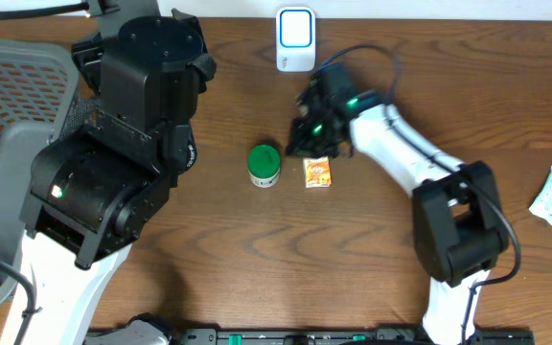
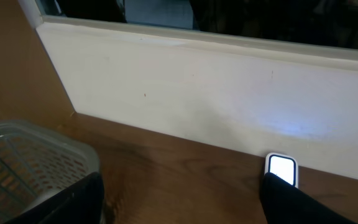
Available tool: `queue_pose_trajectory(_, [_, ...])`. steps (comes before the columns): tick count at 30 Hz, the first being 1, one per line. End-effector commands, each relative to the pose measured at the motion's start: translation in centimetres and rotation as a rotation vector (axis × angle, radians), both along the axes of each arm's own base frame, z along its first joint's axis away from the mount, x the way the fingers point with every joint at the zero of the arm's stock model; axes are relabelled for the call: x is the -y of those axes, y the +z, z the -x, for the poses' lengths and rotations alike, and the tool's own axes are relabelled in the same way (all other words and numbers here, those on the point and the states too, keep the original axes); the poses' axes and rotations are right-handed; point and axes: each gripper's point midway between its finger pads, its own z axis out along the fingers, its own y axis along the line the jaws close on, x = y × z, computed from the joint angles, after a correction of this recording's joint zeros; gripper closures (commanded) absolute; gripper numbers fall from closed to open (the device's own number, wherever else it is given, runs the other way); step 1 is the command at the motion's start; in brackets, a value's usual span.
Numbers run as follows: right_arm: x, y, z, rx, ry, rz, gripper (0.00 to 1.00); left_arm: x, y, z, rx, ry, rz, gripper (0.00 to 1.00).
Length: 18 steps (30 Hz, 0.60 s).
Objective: Scan the item barcode
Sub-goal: 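Reach the right gripper down to the orange-and-white tissue pack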
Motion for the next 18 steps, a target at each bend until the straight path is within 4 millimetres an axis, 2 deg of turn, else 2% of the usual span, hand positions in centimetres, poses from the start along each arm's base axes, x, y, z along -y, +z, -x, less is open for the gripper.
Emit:
queue_pose_trajectory(1, [0.7,-1.8,0.4,-0.019,-0.071,0.089,0.99,-0.6,0.5,0.5,0.015,0.022,0.004,0.2])
queue_pose_trajectory(4, [1.9,-2.8,0.3,0.012,-0.097,0.184,0.99,-0.6,0.5,0.5,0.016,0.022,0.004,0.2])
queue_pose_trajectory(7, [2.2,-2.9,0.1,0.02,-0.103,0.202,0.99,-0.6,0.5,0.5,0.015,0.022,0.004,0.2])
queue_pose_trajectory(18, [6.4,-3.3,-2.6,0.091,-0.21,0.326,0.99,-0.7,0.4,0.5,0.012,0.022,0.002,0.2])
